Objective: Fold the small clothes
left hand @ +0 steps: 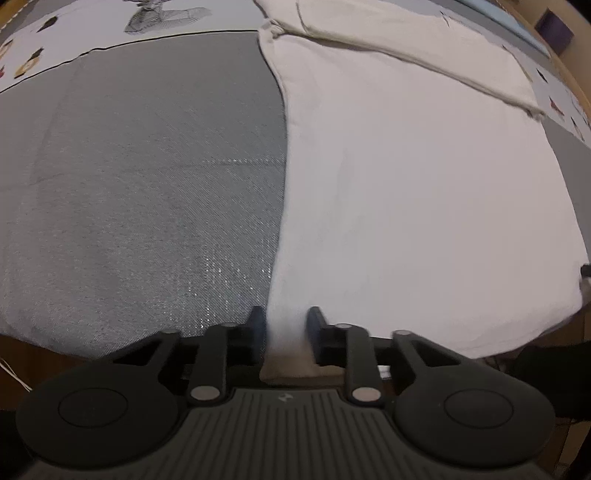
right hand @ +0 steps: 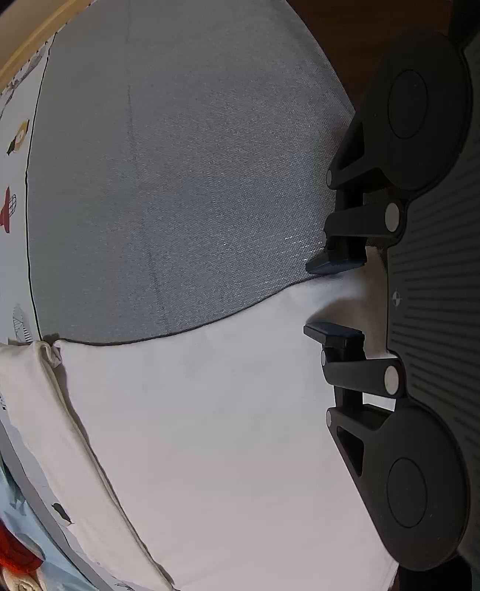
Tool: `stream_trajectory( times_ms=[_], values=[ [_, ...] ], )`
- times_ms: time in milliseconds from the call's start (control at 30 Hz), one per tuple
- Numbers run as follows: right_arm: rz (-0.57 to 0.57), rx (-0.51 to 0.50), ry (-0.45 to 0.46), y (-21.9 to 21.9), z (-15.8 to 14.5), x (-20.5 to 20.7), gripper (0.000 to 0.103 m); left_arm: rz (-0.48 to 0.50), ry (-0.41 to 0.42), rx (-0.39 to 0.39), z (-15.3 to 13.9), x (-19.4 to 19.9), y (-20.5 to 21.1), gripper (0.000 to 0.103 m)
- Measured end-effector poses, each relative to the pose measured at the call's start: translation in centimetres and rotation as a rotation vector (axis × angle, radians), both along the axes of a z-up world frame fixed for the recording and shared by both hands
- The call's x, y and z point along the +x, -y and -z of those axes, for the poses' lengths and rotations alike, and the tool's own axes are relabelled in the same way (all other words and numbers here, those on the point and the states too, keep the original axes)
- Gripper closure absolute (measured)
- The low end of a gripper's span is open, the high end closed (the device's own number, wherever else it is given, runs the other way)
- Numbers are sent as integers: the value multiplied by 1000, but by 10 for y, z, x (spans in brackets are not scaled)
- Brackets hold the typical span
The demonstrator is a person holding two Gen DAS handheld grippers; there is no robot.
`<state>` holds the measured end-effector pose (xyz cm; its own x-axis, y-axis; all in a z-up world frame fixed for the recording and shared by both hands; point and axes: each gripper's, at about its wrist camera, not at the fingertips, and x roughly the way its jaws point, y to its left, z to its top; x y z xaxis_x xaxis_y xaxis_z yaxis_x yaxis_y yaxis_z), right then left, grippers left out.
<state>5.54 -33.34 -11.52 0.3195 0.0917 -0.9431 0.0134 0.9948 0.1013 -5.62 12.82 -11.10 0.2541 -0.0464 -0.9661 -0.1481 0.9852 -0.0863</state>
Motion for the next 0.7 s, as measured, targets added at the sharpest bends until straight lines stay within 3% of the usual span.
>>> stream_trajectory(
  times_ms=[100,200,400,467,533,700],
  values=[
    [-6,0,0,-1,0,0,74,20,6,-5,-1,-1,6,96],
    [-30,17,-1,-4,-1,0,98,30,18,-4,-5,-2,9,96],
    [1,31,4,1,-1,1,96,11,4,-14,-7,-3,6,93],
    [10,32,1,1,1,2,90,19,-8,-10,-5,-3,8,93],
    [-17,26,-1,-5,2,2,82,32,-7,2,-5,-3,11,93],
    [-59,-2,2,-14,3,4,81,24,-8,-1,-4,-3,11,93]
  ],
)
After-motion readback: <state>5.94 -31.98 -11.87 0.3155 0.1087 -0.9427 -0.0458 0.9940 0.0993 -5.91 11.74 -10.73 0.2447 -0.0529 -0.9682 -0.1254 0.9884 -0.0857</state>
